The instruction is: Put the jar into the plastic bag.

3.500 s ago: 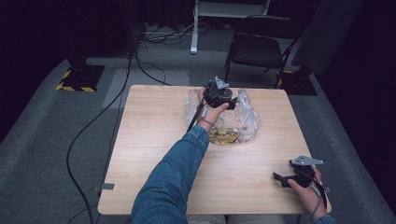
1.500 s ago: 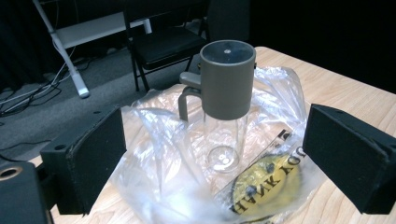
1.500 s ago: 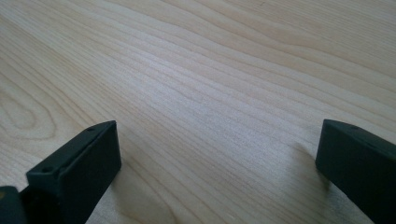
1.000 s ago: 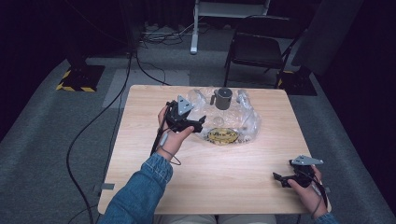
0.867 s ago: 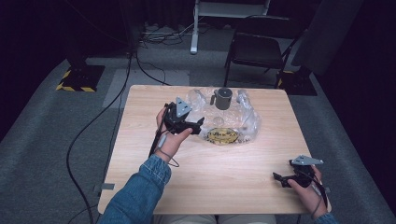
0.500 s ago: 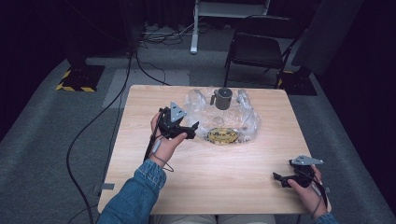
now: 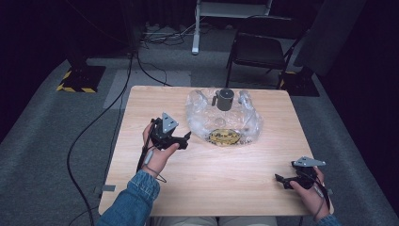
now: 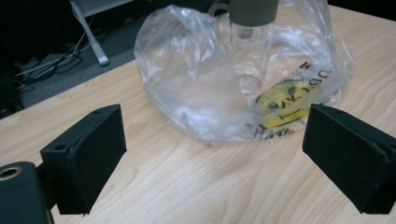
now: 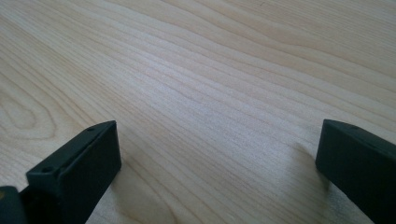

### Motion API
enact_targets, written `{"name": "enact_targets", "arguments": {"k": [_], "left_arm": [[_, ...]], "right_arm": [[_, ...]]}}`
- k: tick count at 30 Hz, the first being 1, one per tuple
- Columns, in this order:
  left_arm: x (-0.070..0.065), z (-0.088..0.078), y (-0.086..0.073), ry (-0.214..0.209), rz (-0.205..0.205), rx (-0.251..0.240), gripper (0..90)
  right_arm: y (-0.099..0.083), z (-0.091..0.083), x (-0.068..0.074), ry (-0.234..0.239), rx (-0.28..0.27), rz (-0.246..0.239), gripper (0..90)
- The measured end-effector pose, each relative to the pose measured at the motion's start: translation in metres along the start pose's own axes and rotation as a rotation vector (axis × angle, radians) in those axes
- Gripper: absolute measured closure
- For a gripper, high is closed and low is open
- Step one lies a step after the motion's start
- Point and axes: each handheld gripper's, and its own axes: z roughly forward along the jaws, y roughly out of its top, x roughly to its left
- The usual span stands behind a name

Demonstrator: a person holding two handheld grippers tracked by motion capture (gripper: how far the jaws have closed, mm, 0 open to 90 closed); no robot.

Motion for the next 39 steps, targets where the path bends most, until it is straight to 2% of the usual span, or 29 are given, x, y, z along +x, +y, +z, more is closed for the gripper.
{"name": "enact_targets", "arguments": {"k": [20, 33, 39], "left_arm": [[0.007, -0.016, -0.041, 0.035, -0.022, 0.082, 6.2], [0.011, -0.018, -0.074, 0.058, -0.038, 0.144, 6.2], [0.009, -0.018, -0.089, 0.068, -0.023, 0.192, 6.3]], "right_arm": [[0.000, 0.000, 0.000, 0.000, 0.000, 0.000, 0.2], [0.000, 0.000, 0.000, 0.000, 0.000, 0.000, 0.2], [0.000, 0.000, 0.000, 0.000, 0.000, 0.000, 0.2]]}}
